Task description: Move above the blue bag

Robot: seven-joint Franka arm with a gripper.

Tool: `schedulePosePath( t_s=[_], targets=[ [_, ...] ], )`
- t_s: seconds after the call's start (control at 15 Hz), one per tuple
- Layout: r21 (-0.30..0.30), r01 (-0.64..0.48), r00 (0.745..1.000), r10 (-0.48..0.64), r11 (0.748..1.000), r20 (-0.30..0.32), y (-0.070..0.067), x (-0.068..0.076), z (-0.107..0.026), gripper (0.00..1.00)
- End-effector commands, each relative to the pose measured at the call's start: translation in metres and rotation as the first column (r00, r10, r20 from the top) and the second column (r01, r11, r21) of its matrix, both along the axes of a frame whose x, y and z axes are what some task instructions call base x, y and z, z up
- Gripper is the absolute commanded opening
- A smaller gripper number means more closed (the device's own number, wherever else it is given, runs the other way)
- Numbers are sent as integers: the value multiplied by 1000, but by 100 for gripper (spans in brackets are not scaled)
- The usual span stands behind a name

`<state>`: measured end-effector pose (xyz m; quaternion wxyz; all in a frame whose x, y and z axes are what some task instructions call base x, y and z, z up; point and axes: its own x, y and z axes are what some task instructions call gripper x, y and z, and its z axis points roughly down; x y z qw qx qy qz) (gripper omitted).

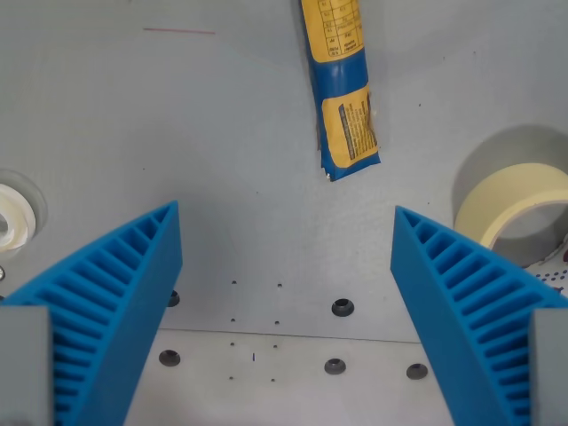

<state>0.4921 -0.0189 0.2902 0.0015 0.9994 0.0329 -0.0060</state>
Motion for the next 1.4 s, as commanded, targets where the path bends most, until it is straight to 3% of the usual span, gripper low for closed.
schedulePosePath(
  t_s=[0.07, 1.4],
  targets=[
    [0, 0, 1000, 0, 1000, 5, 0, 0, 2, 100],
    [5, -40, 999, 40, 999, 25, 4, 2, -5, 100]
  ],
)
